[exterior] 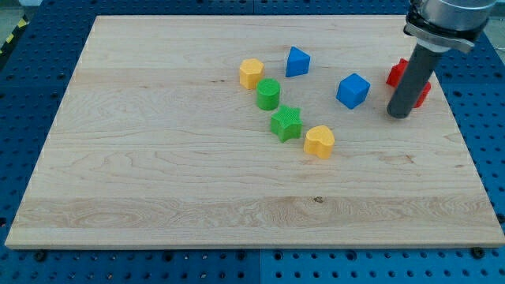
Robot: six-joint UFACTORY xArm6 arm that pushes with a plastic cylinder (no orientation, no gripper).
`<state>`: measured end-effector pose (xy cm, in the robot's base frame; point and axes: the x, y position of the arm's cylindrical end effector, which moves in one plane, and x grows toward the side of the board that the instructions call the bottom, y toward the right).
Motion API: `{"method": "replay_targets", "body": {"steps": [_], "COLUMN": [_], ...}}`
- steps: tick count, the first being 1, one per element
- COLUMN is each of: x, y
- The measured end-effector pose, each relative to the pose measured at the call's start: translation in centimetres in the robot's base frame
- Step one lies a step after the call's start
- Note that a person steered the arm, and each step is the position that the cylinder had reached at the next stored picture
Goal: Push the blue cube towards the yellow heart
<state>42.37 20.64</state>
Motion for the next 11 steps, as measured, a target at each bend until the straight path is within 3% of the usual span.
{"method": "replay_targets", "body": {"steps": [1,2,3,6,11], "x": [-3.3,-5.4,-5.9,-6.0,-4.7], "y": [-2.7,-1.3,-2.7,-8.5,-13.1]}}
